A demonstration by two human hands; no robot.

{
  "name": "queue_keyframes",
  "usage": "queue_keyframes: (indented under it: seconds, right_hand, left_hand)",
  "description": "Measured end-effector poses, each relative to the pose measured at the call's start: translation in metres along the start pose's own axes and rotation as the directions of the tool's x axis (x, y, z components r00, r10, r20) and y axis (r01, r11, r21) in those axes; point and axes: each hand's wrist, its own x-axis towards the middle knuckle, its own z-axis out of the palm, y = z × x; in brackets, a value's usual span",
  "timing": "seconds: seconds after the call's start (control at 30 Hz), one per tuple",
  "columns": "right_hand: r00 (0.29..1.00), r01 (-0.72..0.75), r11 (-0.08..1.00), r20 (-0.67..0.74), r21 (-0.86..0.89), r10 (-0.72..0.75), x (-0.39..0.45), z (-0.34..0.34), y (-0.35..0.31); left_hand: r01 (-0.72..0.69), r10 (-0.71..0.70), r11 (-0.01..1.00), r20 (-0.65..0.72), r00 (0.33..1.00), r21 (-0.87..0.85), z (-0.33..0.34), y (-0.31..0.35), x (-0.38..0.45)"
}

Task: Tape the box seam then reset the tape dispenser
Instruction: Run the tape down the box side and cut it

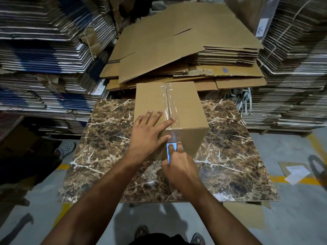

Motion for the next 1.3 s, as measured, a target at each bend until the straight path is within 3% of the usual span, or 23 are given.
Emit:
queue_keyframes:
  seconds: [0.23,0.33,0.37,0.47,0.57,0.8,0.93,1.07,1.2,1.3]
  right_hand:
    - [0.994,-0.05,0.998,0.096,0.023,0.048,0.025,-0.009,-0.004]
    - [0.913,-0.119,0.99,0.4,0.076,0.079,0.0,0.027,0.02]
    - [0.889,-0.15,0.987,0.445,0.054,0.111,-0.02,0.046,0.031]
    - [0.887,-0.283,0.958,0.392,0.041,0.245,-0.043,0.068,0.058]
    - [0.907,-0.303,0.948,0.333,0.092,0.258,-0.02,0.046,0.051]
    - [0.953,-0.198,0.977,0.25,0.082,0.172,-0.012,0.026,0.031]
    - [0.988,-0.116,0.991,0.106,0.063,0.109,-0.014,0.0,0.021]
    - [0.989,-0.148,0.985,0.043,0.092,0.145,-0.018,-0.033,0.016]
    - [0.983,-0.177,0.974,-0.024,0.142,0.182,-0.02,-0.043,0.025]
    - [0.98,-0.187,0.969,-0.039,0.162,0.196,-0.022,-0.037,0.035]
  left_hand:
    - [-0.001,0.001,1.0,-0.003,1.0,-0.001,0.002,0.0,0.001]
    - [0.009,-0.009,1.0,0.01,1.0,0.004,-0.001,0.0,0.004]
    - [0.005,-0.005,1.0,0.009,1.0,-0.005,0.001,0.0,0.004]
    - [0.002,-0.002,1.0,-0.022,1.0,0.01,0.005,-0.001,0.003]
    - [-0.001,0.001,1.0,-0.021,1.0,0.0,0.004,0.001,0.001]
    - [-0.001,0.001,1.0,-0.041,0.999,-0.006,0.004,0.001,0.002]
    - [0.003,-0.004,1.0,-0.048,0.999,-0.013,0.006,0.0,0.004]
    - [0.007,-0.007,1.0,-0.059,0.998,0.003,0.006,0.0,0.003]
    - [0.096,-0.094,0.995,-0.068,0.993,0.022,0.005,0.017,0.011]
    - [0.103,-0.095,0.994,-0.177,0.98,0.035,0.015,0.03,0.016]
